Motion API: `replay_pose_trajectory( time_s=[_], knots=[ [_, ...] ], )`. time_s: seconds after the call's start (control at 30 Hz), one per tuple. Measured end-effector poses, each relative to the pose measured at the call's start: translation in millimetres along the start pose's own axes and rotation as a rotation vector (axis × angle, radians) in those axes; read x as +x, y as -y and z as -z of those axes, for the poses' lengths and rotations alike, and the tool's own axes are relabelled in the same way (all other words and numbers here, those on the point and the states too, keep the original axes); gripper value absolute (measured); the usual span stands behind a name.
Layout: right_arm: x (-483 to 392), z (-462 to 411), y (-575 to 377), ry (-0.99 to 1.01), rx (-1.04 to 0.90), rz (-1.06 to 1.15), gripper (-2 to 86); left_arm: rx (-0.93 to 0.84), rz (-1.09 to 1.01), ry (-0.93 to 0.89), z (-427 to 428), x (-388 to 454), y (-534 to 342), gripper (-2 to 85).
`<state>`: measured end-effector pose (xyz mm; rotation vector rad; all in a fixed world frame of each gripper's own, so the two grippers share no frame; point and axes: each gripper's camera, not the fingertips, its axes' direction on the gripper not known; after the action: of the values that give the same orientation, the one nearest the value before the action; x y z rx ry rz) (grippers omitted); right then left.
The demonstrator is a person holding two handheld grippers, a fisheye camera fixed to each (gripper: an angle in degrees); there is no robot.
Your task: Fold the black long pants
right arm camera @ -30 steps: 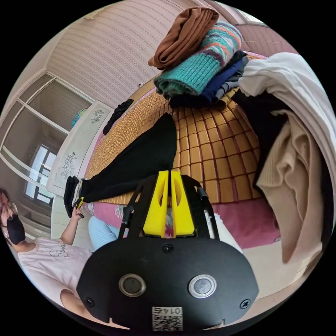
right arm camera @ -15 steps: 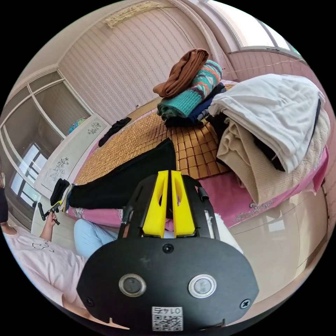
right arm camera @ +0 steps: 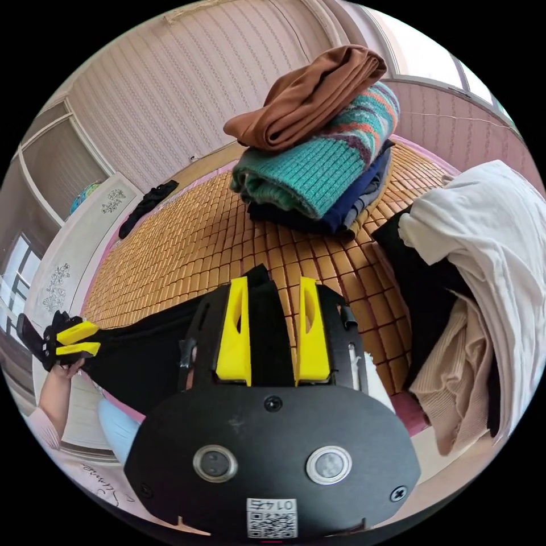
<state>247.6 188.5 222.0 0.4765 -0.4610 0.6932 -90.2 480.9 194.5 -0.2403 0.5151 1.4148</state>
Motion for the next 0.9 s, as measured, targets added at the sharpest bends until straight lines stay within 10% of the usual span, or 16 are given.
replay_pose_trajectory(
  time_s=[0.9],
  knots=[
    [77, 6, -17, 0.335, -0.024, 0.056, 0.6, -0.155, -0.115, -0.076, -268, 36, 200, 10.1]
  ],
)
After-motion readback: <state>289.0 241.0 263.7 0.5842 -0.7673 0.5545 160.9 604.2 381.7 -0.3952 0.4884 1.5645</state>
